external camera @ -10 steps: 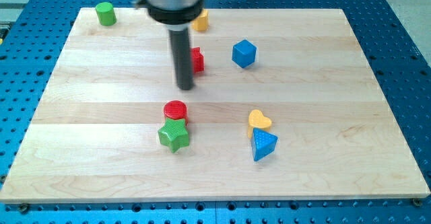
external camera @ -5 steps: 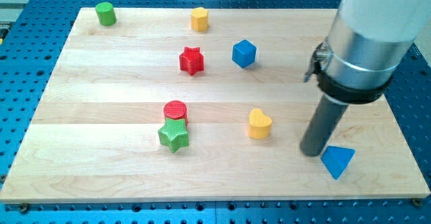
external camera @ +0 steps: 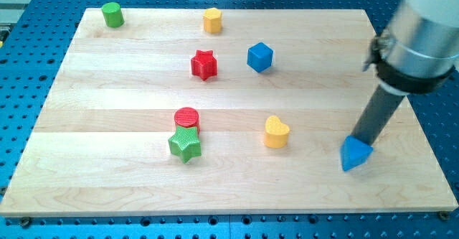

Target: Slide the blue triangle to the top right corner

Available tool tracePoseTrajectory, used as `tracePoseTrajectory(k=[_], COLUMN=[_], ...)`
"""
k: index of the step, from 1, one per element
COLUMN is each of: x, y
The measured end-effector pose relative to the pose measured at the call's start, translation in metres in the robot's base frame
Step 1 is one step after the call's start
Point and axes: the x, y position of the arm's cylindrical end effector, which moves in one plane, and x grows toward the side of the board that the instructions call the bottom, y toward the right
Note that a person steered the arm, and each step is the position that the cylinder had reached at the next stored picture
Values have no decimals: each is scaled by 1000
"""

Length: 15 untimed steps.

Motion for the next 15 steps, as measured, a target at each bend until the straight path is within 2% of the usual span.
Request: tracePoseTrajectory(k=[1, 2, 3, 4, 5, 6, 7, 8, 9, 10, 12, 13, 14, 15], x=[36, 64, -2, -78, -92, -83, -135, -165, -231, -260, -219, -242, -285, -290], y=[38, -13, -38, -38, -30, -21, -15, 1, 3, 3, 26, 31, 31, 31])
